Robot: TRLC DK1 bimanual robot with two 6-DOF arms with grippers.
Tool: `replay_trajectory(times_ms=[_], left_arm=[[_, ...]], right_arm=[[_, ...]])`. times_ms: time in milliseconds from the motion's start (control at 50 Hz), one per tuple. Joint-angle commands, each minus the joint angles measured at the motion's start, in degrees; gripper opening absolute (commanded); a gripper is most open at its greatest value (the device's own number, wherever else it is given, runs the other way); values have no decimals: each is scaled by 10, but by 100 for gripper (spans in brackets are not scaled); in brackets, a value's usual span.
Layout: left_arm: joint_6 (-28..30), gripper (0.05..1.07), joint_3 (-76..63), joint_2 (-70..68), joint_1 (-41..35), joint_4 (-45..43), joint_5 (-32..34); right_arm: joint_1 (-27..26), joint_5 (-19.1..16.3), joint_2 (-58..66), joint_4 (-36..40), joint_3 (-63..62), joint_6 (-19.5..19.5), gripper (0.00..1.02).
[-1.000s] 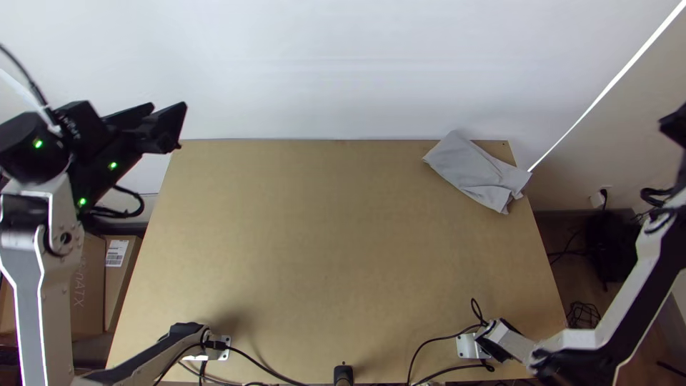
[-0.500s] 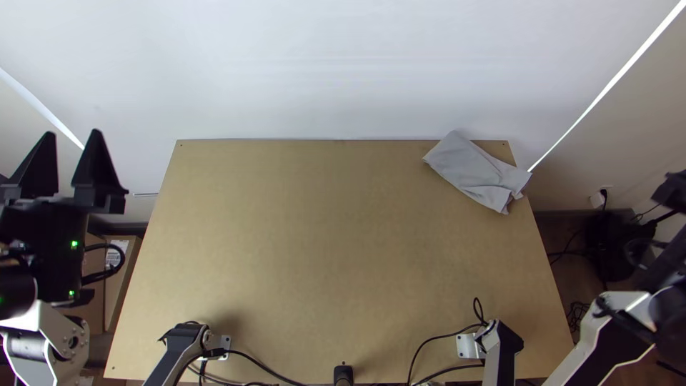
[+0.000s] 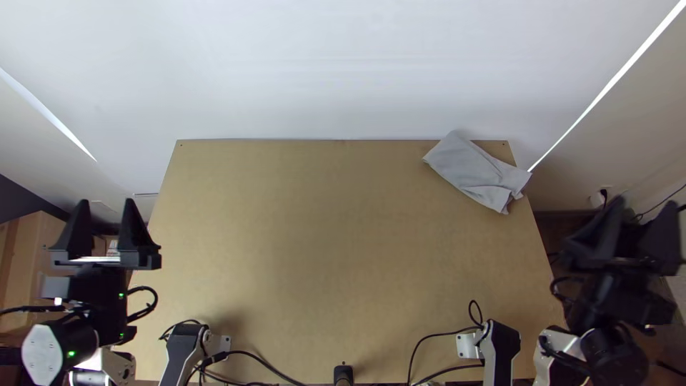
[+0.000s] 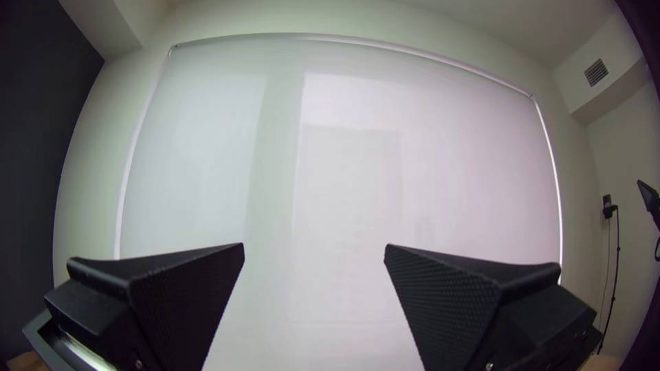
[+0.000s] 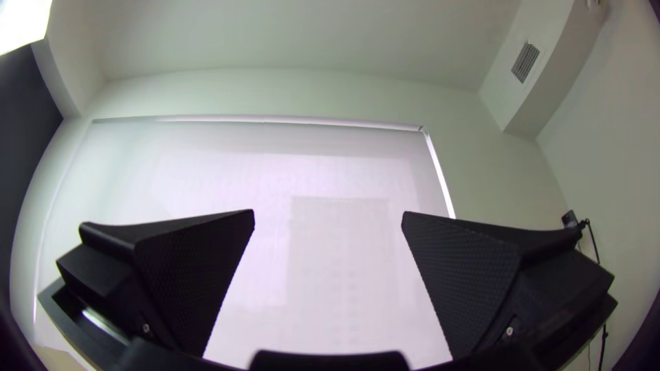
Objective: Fold the t-shirt
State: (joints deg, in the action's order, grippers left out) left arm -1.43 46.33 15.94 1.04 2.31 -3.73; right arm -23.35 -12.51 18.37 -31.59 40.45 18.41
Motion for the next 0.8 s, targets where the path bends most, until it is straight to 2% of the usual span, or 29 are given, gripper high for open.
replay_trajectory(times_ms=[0,180,220,420,540,660,780], left_arm=[[1,103,-49,-45,4,-15,-3],[1,103,-121,-98,4,2,-7],[1,103,-145,-115,4,2,-7],[1,103,-228,-161,6,15,-10],[0,103,-285,-161,5,-3,-15],[0,103,-355,-161,4,-24,-15],[-20,103,-411,-161,-5,-62,-8]], right_arm=[[14,-6,-65,-1,-72,17,99],[18,-25,-189,6,-208,34,99],[26,-31,-191,-29,-239,35,99],[43,-32,-190,-14,-287,38,99],[79,-31,-190,-12,-339,42,99],[98,-31,-190,-7,-398,20,99],[100,-31,-189,85,-403,19,99]])
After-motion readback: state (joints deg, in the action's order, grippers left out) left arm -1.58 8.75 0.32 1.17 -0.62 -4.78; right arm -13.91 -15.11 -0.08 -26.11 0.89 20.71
